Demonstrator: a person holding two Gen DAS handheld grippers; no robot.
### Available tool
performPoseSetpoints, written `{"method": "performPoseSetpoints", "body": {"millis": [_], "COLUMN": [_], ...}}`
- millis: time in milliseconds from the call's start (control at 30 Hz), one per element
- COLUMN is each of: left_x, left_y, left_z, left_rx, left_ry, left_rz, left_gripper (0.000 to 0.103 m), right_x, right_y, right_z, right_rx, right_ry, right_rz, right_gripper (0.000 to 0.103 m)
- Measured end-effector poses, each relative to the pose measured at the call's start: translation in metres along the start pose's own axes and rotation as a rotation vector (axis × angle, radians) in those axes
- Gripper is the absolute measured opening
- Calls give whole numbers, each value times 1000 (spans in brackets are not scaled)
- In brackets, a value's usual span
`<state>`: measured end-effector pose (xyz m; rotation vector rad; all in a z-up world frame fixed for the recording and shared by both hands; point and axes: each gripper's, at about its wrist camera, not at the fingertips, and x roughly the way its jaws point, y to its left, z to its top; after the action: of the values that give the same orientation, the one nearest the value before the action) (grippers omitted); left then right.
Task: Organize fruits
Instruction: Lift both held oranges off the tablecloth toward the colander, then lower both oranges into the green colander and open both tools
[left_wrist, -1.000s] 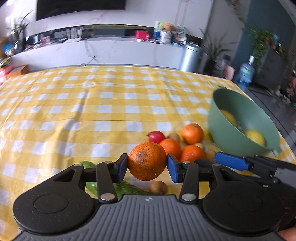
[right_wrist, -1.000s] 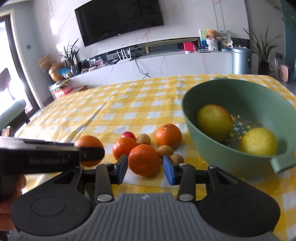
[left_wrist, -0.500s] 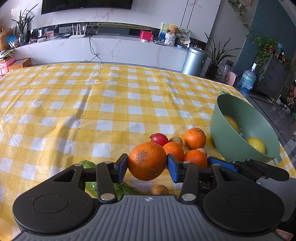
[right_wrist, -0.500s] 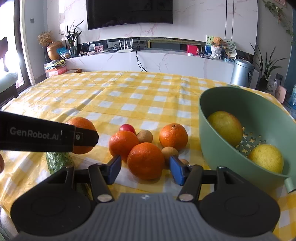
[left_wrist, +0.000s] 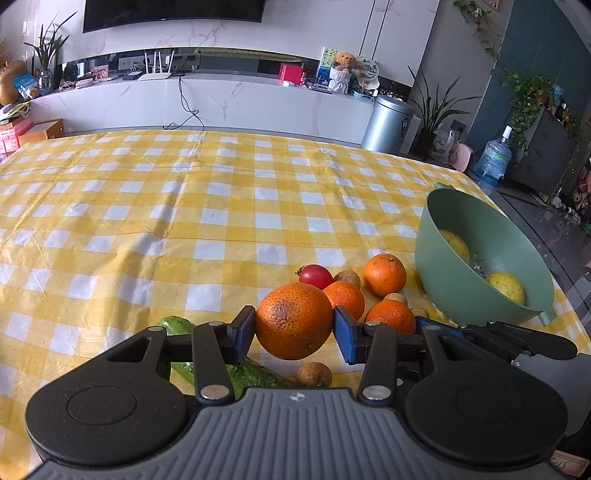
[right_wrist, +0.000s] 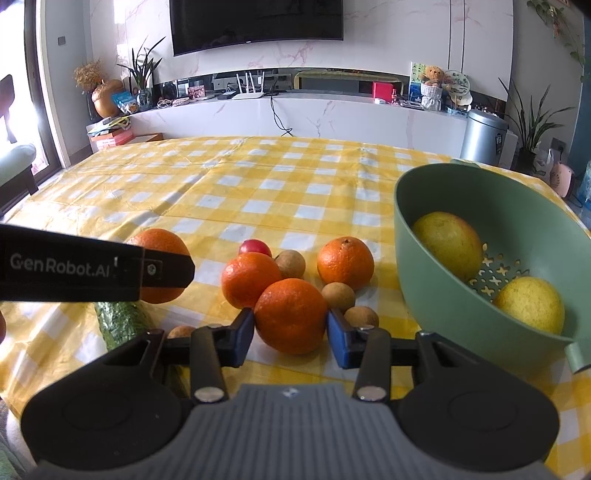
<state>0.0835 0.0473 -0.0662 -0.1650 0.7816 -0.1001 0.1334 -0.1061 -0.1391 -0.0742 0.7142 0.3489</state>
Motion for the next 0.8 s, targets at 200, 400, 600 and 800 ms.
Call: {"method": "performPoseSetpoints", "body": {"millis": [200,400,600,800], "left_x": [-20,-40,-57,-64], "left_y": [-8,-26,-50,-80], "left_z": [3,8,14,26], "left_rx": [5,22,57,83], "left_ry": [-28,-53,-75,-88], "left_rz": [9,3,-13,-74], "left_gripper": [51,51,51,51], "right_x": [-23,-58,-96,-129], "right_y": [-1,-4,-19,-42], "right_z": [-1,-4,-2,4], "right_rx": [-1,-14,3,1], "right_ry": [-41,-105,-165,-212], "right_rz": [16,20,14,-25], "right_gripper": [40,40,40,40]}}
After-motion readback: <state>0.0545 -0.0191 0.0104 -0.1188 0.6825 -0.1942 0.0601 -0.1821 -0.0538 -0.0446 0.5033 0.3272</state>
